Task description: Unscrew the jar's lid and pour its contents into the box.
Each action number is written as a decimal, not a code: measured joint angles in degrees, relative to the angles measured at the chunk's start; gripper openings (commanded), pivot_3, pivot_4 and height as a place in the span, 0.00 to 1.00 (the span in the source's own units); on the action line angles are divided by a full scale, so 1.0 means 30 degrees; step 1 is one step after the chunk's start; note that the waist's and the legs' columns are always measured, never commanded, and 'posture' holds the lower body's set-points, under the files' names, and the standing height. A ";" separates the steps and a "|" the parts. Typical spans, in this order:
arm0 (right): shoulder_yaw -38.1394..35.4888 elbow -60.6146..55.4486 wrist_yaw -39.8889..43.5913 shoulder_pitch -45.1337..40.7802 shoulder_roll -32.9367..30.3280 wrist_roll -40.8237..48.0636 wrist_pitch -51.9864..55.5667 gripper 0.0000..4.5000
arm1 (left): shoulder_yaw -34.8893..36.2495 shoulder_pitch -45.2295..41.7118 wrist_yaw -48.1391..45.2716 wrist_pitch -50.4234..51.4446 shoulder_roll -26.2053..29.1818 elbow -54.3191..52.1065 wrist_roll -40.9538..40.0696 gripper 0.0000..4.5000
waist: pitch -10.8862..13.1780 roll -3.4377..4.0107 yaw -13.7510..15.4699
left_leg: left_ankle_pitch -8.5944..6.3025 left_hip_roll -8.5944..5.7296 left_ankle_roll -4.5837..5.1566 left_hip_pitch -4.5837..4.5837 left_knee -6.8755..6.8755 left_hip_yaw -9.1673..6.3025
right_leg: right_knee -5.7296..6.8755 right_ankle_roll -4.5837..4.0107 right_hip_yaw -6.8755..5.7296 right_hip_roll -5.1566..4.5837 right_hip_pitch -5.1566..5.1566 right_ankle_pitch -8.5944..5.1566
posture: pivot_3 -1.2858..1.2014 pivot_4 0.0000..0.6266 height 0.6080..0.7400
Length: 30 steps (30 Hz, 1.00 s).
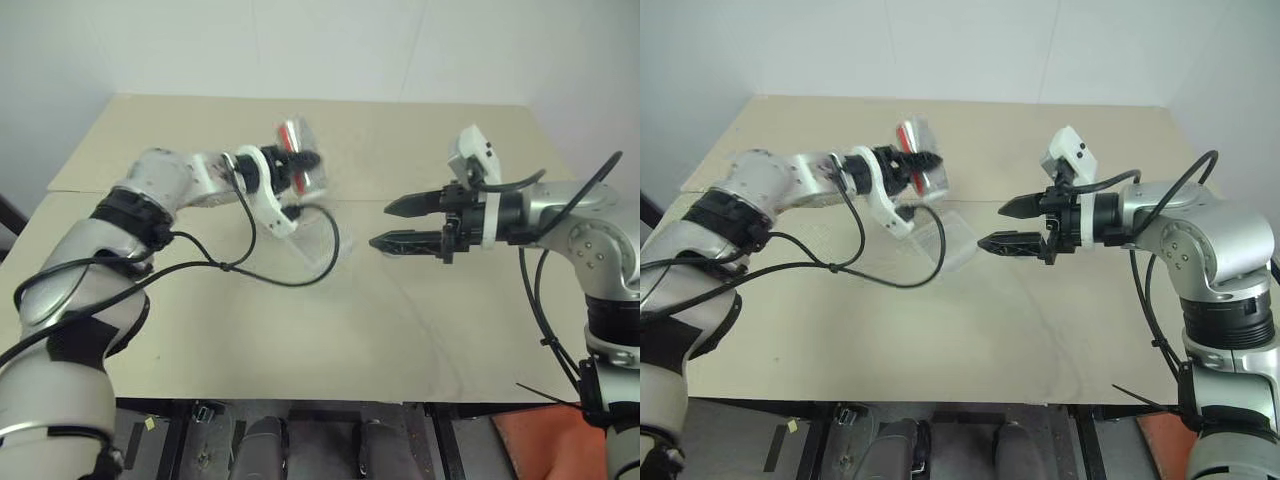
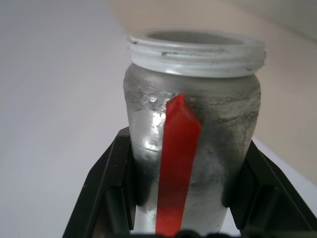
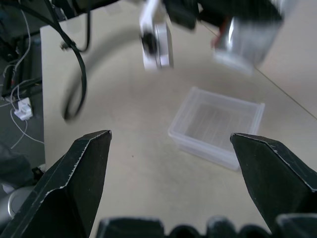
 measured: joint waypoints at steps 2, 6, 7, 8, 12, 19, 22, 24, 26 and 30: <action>-0.0050 -0.0035 -0.0223 -0.0079 0.0258 0.0135 0.0042 0.99 | -0.0738 0.0067 0.0683 0.0336 -0.0523 -0.0002 0.0876 0.50 | 0.0000 -0.0001 -0.0003 | 0.0000 0.0000 0.0000 -0.0010 0.0002 0.0000 | 0.0001 0.0000 -0.0001 -0.0001 -0.0006 0.0000 | 0.52 0.24 1.00; -0.0720 -0.0202 -0.0805 -0.0074 0.0537 0.0894 0.0425 0.99 | -0.1239 0.0065 0.1619 0.1717 -0.0936 0.0458 0.1767 0.50 | 0.0000 0.0000 -0.0017 | -0.0001 -0.0001 0.0002 -0.0027 0.0002 0.0002 | -0.0002 0.0000 -0.0001 -0.0004 -0.0018 0.0000 | 0.52 0.24 1.00; -0.0851 -0.0225 -0.0953 -0.0072 0.0536 0.1043 0.0485 0.99 | -0.1289 0.0055 0.1696 0.1879 -0.0935 0.0637 0.1902 0.50 | 0.0000 0.0000 -0.0019 | -0.0003 -0.0001 0.0005 -0.0026 0.0002 0.0004 | -0.0004 0.0001 -0.0001 -0.0005 -0.0017 0.0000 | 0.52 0.24 1.00; -0.0929 -0.0279 -0.1070 -0.0062 0.0538 0.1195 0.0516 0.99 | -0.1351 0.0056 0.1709 0.2029 -0.0932 0.0778 0.2005 0.50 | 0.0000 -0.0001 -0.0021 | -0.0003 -0.0001 0.0005 -0.0027 0.0002 0.0006 | -0.0004 0.0001 -0.0001 -0.0006 -0.0018 0.0000 | 0.52 0.24 1.00; -0.0955 -0.0596 -0.1512 -0.0009 0.0637 0.1564 0.0654 0.99 | -0.1364 0.0056 0.1683 0.2053 -0.0768 0.0880 0.1992 0.50 | 0.0000 -0.0001 -0.0013 | -0.0003 -0.0002 0.0005 -0.0027 0.0004 0.0005 | -0.0004 0.0001 -0.0002 -0.0007 -0.0016 0.0000 | 0.52 0.24 1.00; -0.0961 -0.0900 -0.2152 0.0558 0.0938 0.1680 0.0673 0.99 | 0.1414 0.1308 -0.0802 0.1343 0.0001 0.0975 -0.2343 0.50 | 0.0000 0.0001 -0.0071 | -0.0002 0.0008 0.0004 -0.0025 0.0011 0.0006 | 0.0008 0.0001 -0.0001 -0.0009 -0.0019 0.0000 | 0.52 0.24 1.00; -0.1053 -0.0925 -0.2401 0.0691 0.1091 0.2033 0.0744 0.99 | 0.4359 0.2759 -0.3539 0.1424 0.0212 0.0995 -0.6552 0.50 | -0.0001 0.0002 -0.0096 | -0.0001 0.0017 0.0003 -0.0025 0.0028 0.0002 | 0.0027 0.0000 -0.0010 -0.0006 -0.0019 0.0000 | 0.52 0.24 1.00; -0.1223 -0.0972 -0.2540 0.0750 0.1253 0.2294 0.0751 0.99 | 0.6541 0.3881 -0.5393 0.1848 0.0167 0.0808 -0.9674 0.50 | -0.0003 0.0005 -0.0084 | -0.0002 0.0020 0.0004 -0.0023 0.0042 0.0004 | 0.0024 0.0000 -0.0015 -0.0007 -0.0007 0.0001 | 0.52 0.24 1.00; -0.1361 -0.0992 -0.2730 0.0817 0.1287 0.2333 0.0772 0.99 | 0.8142 0.4975 -0.6893 0.2501 0.0047 0.0226 -1.2055 0.50 | -0.0003 0.0005 -0.0085 | -0.0003 0.0020 0.0006 -0.0024 0.0065 -0.0003 | 0.0037 0.0001 -0.0021 -0.0009 0.0000 0.0000 | 0.52 0.24 1.00; -0.1414 -0.1002 -0.2854 0.0842 0.1472 0.2463 0.0705 0.99 | 1.1284 0.8796 -1.0229 0.4272 -0.1053 -0.3263 -1.8025 0.50 | -0.0008 0.0013 -0.0033 | -0.0005 0.0023 0.0009 -0.0023 0.0106 -0.0023 | 0.0093 0.0000 -0.0035 -0.0014 0.0011 0.0000 | 0.52 0.24 1.00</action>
